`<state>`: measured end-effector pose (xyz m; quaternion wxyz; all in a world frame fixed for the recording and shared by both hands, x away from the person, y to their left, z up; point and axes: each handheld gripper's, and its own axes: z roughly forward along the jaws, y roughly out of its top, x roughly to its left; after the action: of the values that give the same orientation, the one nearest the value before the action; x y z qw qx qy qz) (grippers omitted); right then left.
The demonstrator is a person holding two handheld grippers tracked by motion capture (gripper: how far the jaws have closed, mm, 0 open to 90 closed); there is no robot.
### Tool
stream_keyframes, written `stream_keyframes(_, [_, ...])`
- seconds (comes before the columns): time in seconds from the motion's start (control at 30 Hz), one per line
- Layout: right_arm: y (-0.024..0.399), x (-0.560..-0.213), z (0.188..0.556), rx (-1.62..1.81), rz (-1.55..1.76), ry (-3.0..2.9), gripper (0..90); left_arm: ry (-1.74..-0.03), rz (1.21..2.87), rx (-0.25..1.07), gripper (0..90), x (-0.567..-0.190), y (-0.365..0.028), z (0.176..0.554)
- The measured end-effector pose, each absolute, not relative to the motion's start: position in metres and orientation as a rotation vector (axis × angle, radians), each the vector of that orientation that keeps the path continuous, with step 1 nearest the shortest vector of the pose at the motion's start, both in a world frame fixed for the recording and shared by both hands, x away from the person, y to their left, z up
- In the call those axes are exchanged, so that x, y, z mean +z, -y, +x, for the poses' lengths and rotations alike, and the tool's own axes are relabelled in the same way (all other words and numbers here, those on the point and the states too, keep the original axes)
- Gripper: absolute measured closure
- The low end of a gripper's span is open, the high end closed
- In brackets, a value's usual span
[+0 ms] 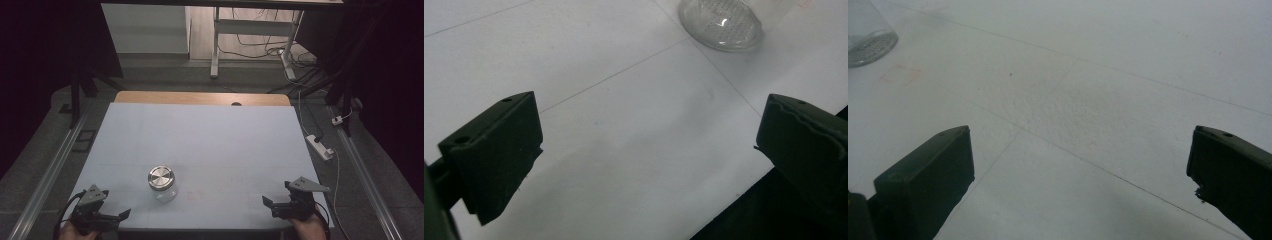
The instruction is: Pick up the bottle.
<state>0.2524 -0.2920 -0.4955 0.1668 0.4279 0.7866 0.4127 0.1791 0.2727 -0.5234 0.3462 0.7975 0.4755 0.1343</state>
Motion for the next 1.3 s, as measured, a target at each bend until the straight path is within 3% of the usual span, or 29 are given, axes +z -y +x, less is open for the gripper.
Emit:
stream_keyframes(0.9, [0.2879,-0.4973,0.2562,1.139,1.198,-2.312,0.0,-1.246,2.063,0.334,0.0,-0.5235,-0.2734,0.1795])
stream_keyframes(1.3, [0.2868,-0.4979,0.2569,1.126,1.198,-2.323,0.0,-1.177,2.062,0.331,0.0,-0.5195,-0.2680,0.1808])
